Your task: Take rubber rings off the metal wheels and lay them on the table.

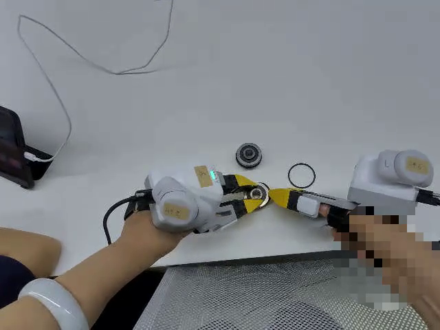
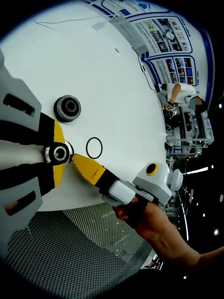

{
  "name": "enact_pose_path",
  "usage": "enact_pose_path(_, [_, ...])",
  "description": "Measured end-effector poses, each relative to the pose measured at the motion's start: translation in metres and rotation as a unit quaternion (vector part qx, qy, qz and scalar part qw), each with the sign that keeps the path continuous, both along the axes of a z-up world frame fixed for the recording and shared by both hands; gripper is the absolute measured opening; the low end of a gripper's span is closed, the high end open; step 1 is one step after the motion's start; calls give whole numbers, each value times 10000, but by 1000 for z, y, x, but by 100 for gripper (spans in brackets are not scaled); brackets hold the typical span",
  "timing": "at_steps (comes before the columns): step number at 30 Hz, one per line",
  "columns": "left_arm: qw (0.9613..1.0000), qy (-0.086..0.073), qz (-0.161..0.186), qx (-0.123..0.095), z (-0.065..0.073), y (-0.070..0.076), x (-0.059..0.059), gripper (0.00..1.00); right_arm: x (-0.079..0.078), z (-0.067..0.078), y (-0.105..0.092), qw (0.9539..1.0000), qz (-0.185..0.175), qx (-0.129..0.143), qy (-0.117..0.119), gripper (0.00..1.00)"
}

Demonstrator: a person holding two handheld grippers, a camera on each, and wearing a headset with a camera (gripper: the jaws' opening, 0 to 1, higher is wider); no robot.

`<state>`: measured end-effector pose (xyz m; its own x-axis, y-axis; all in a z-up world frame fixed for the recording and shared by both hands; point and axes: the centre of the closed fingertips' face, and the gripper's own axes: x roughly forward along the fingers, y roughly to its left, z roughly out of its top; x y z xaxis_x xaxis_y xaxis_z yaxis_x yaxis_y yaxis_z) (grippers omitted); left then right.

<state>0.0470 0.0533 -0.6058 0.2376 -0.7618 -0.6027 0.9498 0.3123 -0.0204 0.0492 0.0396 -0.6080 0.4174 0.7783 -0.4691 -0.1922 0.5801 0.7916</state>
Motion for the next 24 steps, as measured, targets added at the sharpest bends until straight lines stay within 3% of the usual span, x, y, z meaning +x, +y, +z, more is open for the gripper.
enact_pose_path(24, [10000,6,7,-7,1,0,0,13,-2,10,12,9996,247,86,-116,1])
